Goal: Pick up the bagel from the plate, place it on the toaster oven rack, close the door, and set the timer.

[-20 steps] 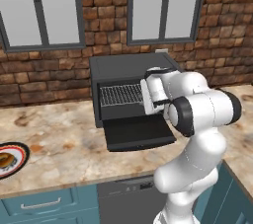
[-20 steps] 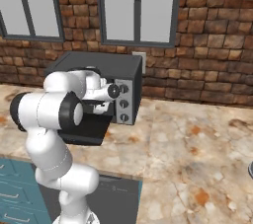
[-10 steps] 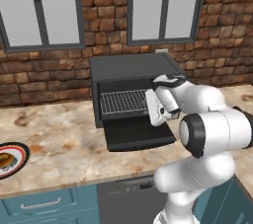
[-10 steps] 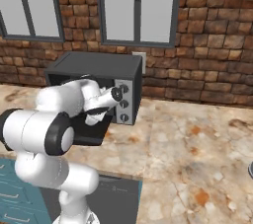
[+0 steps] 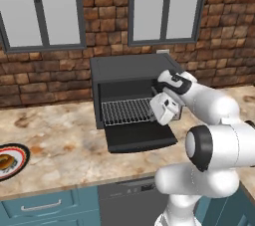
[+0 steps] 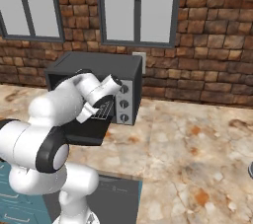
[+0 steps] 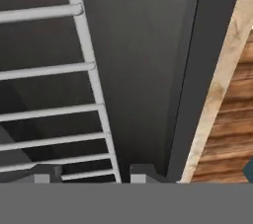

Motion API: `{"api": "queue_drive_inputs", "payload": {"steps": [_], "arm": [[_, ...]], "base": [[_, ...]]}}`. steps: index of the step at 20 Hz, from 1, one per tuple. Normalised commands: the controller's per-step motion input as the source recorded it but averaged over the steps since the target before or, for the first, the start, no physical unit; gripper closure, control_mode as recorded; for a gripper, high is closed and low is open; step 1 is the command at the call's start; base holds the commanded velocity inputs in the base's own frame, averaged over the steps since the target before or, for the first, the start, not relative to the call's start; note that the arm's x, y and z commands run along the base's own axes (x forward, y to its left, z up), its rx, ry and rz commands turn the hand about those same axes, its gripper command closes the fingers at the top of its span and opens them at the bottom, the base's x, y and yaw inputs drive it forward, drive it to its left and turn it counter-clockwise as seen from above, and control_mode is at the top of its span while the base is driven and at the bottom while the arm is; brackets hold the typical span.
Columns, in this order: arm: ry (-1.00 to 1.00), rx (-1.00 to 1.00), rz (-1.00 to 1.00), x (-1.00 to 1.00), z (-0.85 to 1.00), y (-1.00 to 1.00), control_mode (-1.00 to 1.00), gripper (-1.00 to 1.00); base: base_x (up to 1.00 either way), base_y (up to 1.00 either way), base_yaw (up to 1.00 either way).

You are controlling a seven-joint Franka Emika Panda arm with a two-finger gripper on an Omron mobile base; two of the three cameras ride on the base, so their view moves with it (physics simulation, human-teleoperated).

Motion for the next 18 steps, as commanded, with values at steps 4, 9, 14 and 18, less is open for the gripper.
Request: {"api": "queue_drive_inputs", "payload": {"steps": [4,9,14,18], "arm": [[0.23,0.00,0.09,-1.00,-0.73,0.00,-1.00,1.00],[-0.53,0.00,0.04,-1.00,0.38,0.11,-1.00,1.00],[-0.49,0.00,0.17,-1.00,1.00,0.01,-1.00,1.00],[-0.08,0.00,0.29,-0.38,1.00,0.16,-1.00,1.00]], "base": [[0.00,0.00,0.00],[0.00,0.00,0.00],[0.00,0.00,0.00],[0.00,0.00,0.00]]}}
